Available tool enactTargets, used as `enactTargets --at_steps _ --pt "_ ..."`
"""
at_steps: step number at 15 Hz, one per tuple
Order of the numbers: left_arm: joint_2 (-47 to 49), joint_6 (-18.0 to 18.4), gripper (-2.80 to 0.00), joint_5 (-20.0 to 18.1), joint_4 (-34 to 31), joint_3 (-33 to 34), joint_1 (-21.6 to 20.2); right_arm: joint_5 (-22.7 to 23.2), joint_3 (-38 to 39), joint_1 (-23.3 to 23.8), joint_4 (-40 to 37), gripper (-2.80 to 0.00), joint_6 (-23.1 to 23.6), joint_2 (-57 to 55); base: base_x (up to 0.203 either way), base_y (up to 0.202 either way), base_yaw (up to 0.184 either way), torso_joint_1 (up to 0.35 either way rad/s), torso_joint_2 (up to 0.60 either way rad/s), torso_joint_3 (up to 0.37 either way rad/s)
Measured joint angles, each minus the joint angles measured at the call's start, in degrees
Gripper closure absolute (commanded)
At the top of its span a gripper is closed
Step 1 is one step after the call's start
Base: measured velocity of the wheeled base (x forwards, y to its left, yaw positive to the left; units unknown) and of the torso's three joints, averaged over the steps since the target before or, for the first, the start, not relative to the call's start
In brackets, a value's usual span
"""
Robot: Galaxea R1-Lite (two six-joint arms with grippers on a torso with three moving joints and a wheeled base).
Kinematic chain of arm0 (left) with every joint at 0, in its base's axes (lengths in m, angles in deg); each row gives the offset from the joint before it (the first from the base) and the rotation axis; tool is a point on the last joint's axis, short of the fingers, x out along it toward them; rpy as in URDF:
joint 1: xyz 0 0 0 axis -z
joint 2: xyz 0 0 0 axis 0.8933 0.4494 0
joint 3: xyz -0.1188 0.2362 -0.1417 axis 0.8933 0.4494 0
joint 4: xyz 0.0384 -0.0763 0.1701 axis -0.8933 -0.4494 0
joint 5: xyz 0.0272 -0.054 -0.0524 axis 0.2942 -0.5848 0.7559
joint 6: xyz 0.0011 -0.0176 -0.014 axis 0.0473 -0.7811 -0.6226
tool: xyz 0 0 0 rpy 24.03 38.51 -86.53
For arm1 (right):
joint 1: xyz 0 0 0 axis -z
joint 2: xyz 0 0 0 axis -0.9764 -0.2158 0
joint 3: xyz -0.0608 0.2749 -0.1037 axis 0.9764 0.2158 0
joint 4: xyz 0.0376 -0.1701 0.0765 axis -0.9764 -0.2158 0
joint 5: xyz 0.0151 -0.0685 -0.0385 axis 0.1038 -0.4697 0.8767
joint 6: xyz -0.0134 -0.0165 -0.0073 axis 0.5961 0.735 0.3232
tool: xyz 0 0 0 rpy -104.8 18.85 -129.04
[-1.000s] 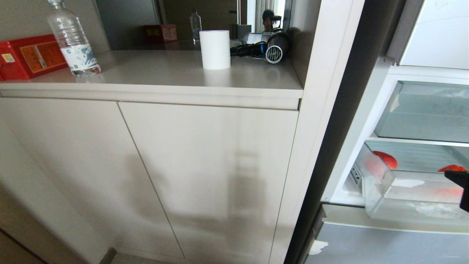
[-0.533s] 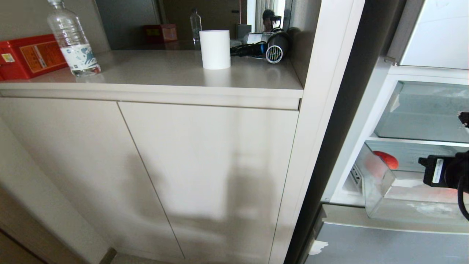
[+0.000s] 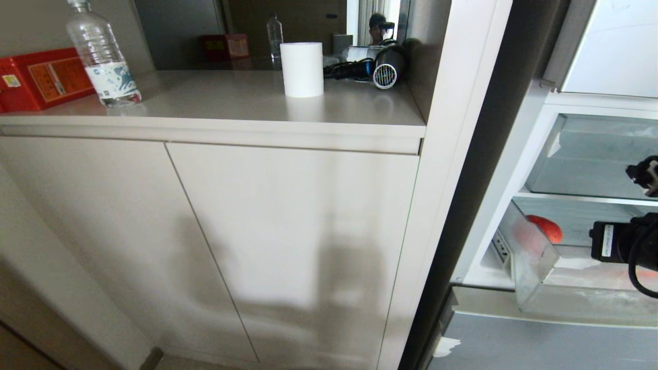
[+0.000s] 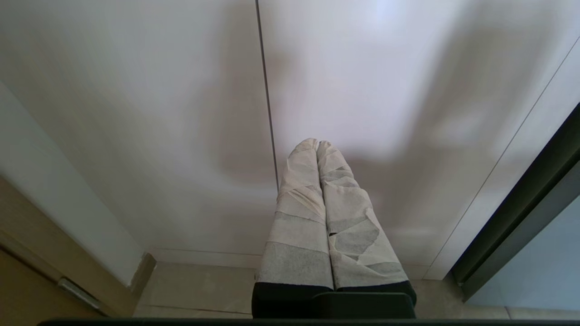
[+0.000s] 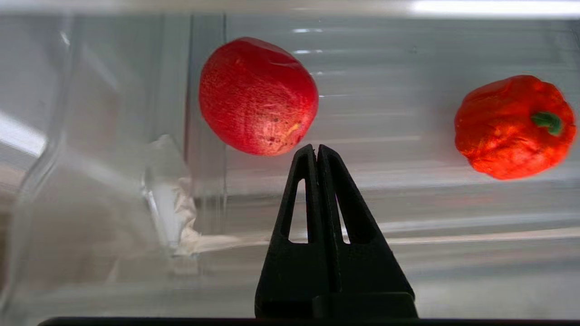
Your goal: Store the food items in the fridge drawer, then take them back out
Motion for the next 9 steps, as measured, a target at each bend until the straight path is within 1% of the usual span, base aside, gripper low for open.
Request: enactTargets --at_steps 5,9 --pt "0.0 -0.01 0.0 0.02 0.0 0.0 0.0 0.8 -3.05 0.34 -14.66 0.0 0.5 3.25 0.0 0.0 0.0 0.0 0.0 0.0" --pt "0.0 0.0 0.0 0.01 0.0 0.0 -0.01 1.12 -3.72 1.3 -20.2 0.0 1.01 6.23 0.0 0.0 0.0 0.0 0.0 0.0"
